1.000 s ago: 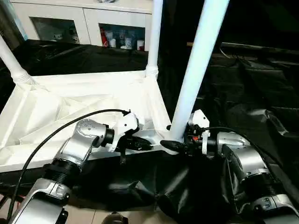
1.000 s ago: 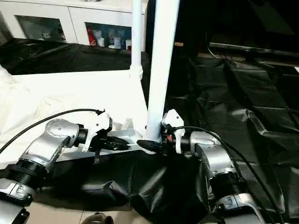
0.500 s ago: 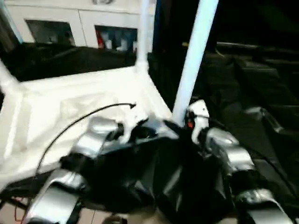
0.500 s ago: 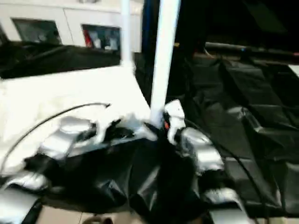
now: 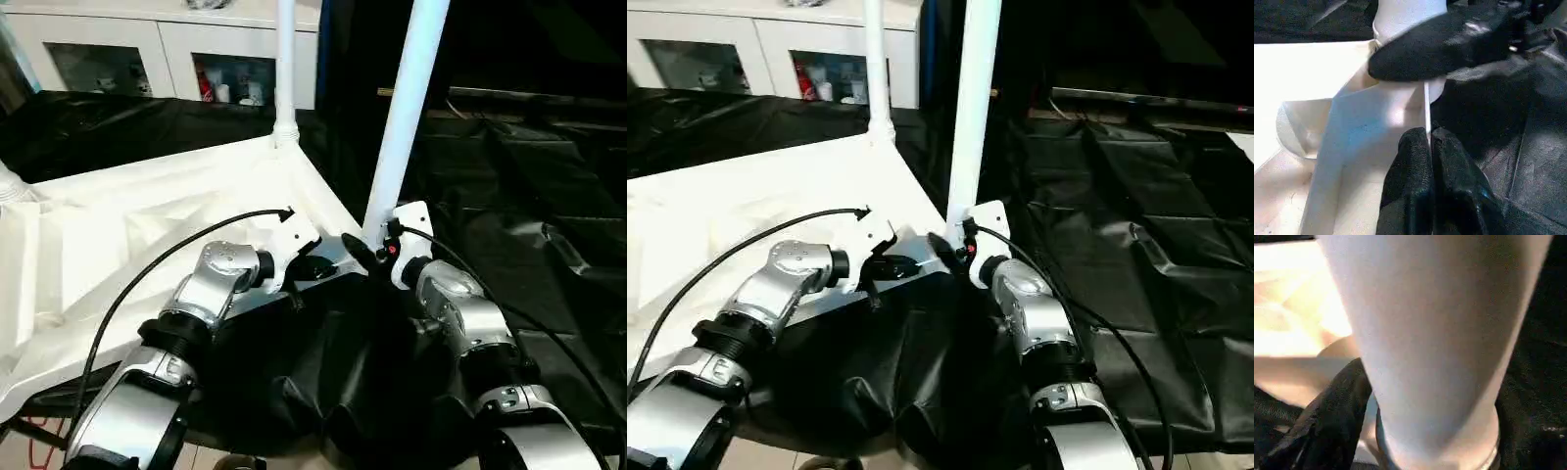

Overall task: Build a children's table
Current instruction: Rotate leg to tighten

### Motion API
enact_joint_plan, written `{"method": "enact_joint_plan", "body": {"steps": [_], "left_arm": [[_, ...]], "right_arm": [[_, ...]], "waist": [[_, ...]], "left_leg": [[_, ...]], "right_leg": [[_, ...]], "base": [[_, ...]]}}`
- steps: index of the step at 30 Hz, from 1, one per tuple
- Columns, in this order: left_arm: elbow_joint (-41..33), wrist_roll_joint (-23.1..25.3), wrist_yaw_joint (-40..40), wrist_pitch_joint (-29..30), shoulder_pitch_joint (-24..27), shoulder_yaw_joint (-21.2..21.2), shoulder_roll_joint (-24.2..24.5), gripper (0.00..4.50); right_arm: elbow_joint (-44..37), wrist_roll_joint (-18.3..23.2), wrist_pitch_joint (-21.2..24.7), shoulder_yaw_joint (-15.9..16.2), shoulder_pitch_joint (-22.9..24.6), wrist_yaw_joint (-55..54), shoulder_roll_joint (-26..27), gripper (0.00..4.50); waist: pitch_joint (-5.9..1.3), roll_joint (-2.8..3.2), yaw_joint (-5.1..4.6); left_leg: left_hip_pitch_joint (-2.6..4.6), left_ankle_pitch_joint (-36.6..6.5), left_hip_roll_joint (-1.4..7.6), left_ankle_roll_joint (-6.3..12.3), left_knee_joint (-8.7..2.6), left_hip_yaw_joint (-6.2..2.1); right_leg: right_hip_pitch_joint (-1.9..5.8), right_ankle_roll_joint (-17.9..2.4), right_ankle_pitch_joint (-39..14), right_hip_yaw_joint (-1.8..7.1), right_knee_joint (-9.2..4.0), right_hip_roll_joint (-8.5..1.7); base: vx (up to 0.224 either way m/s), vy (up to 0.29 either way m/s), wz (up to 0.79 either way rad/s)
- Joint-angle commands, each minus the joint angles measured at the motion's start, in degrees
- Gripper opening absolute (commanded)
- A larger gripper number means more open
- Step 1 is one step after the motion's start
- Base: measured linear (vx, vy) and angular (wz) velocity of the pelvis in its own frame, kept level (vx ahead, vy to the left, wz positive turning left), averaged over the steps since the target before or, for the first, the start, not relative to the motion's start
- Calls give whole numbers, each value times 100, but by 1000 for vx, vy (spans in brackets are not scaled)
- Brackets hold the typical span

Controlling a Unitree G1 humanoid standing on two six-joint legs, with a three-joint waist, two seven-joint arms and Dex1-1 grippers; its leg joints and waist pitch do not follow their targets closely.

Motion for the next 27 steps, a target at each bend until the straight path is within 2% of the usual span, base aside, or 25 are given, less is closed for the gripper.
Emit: {"method": "enact_joint_plan", "body": {"steps": [1, 2, 4, 7, 8, 10, 13, 14, 15, 16, 17, 19, 20, 27], "left_arm": [[-432, -408, -244, -462, -36, 123, -86, 0], [-434, -391, -328, -504, -10, 98, -26, 0], [-486, -417, -592, -567, 58, 52, 104, 0], [-693, -606, -1074, -479, 181, 42, 256, 0], [-826, -678, -1338, -382, 255, 7, 373, 0], [-950, -705, -1585, -303, 324, -46, 511, 0], [-1144, -734, -1842, -187, 437, -78, 689, 0], [-1213, -760, -1939, -135, 483, -91, 740, 0], [-1252, -778, -1996, -106, 510, -99, 766, 0], [-1291, -781, -2057, -82, 541, -114, 795, 0], [-1318, -773, -2100, -73, 564, -130, 821, 0], [-1392, -782, -2197, -27, 609, -173, 877, 0], [-1419, -785, -2223, -11, 626, -184, 902, 0], [-1384, -720, -2150, -43, 631, -144, 928, 0]], "right_arm": [[-303, 102, 148, 710, 179, 1034, 50, 396], [-431, 134, 155, 734, 243, 1234, -70, 396], [-712, 227, 158, 792, 387, 1665, -322, 396], [-1019, 320, 141, 851, 552, 2206, -666, 396], [-1161, 410, 212, 880, 626, 2548, -863, 396], [-1282, 520, 307, 909, 687, 2918, -1053, 396], [-1379, 575, 443, 960, 703, 3269, -1264, 396], [-1391, 565, 441, 975, 700, 3359, -1317, 396], [-1396, 556, 431, 984, 697, 3405, -1346, 396], [-1391, 550, 428, 992, 691, 3416, -1363, 382], [-1379, 542, 421, 1000, 683, 3407, -1364, 366], [-1402, 550, 441, 1034, 687, 3407, -1358, 366], [-1442, 543, 453, 1066, 707, 3389, -1335, 352], [-1613, 569, 559, 1165, 828, 3401, -1224, 294]], "waist": [[-415, 5, 3], [-419, -3, 27], [-413, -2, 37], [-402, -5, 57], [-403, -52, 51], [-385, -86, 92], [-374, -44, 126], [-374, -53, 126], [-377, -33, 143], [-379, -43, 157], [-388, 13, 172], [-393, -8, 175], [-393, -16, 168], [-389, -15, 171]], "left_leg": [[121, -871, 401, 219, -364, -211], [117, -831, 408, 281, -352, -210], [113, -798, 415, 351, -352, -201], [122, -919, 430, 330, -353, -197], [109, -927, 432, 330, -356, -191], [109, -980, 443, 349, -356, -190], [121, -1013, 445, 298, -366, -197], [116, -1020, 443, 295, -367, -196], [130, -1037, 448, 270, -367, -193], [130, -1019, 447, 260, -370, -194], [133, -993, 448, 241, -365, -201], [134, -960, 442, 227, -369, -198], [129, -955, 443, 219, -371, -197], [125, -1001, 436, 194, -371, -199]], "right_leg": [[257, -1292, -339, 358, -434, -621], [277, -1281, -244, 350, -425, -614], [269, -1290, -196, 347, -417, -606], [256, -1287, -499, 337, -438, -612], [260, -1288, -535, 340, -436, -610], [243, -1235, -853, 338, -452, -623], [207, -1208, -1045, 338, -467, -621], [207, -1201, -1047, 340, -466, -615], [192, -1208, -1040, 342, -468, -614], [193, -1215, -988, 345, -460, -616], [190, -1236, -916, 347, -449, -626], [194, -1252, -800, 342, -441, -610], [195, -1268, -750, 341, -434, -608], [199, -1228, -857, 343, -449, -616]], "base": [[0, 0, 0], [0, 0, 0], [0, 0, 0], [0, 0, 0], [0, 0, 0], [0, 0, 0], [0, 0, 0], [0, 0, 0], [0, 0, 0], [0, 0, 0], [0, 0, 0], [0, 0, 0], [0, 0, 0], [0, 0, 0]]}}
